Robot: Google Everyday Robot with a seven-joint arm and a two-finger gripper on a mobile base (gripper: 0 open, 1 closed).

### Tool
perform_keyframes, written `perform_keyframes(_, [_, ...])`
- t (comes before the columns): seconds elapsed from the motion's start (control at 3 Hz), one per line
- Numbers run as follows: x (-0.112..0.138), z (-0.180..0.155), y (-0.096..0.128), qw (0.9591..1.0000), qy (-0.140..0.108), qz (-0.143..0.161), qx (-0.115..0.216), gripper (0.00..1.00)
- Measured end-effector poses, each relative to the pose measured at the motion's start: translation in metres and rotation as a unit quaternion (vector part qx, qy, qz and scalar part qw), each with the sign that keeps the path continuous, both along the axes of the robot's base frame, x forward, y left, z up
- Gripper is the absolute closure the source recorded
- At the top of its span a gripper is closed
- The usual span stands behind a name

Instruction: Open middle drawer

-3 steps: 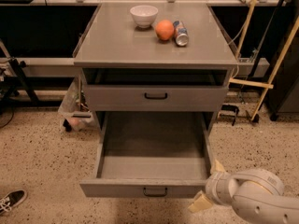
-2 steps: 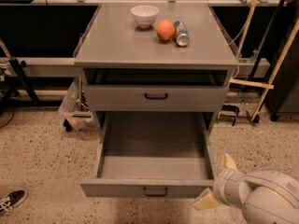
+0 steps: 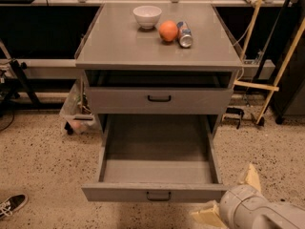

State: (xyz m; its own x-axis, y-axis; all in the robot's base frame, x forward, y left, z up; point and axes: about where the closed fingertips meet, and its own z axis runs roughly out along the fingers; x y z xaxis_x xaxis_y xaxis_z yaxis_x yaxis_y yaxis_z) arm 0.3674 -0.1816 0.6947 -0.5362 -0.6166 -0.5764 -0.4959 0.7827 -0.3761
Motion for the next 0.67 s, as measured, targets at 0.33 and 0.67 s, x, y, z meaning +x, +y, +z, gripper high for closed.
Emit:
perform_keyframes(0.33, [-0.0037, 0.0312, 0.0030, 0.9994, -0.029, -0.008, -0.016, 0.00])
perform_keyframes(0.67, [-0.0037, 0.0312, 0.0030, 0.9994, -0.029, -0.008, -0.016, 0.00])
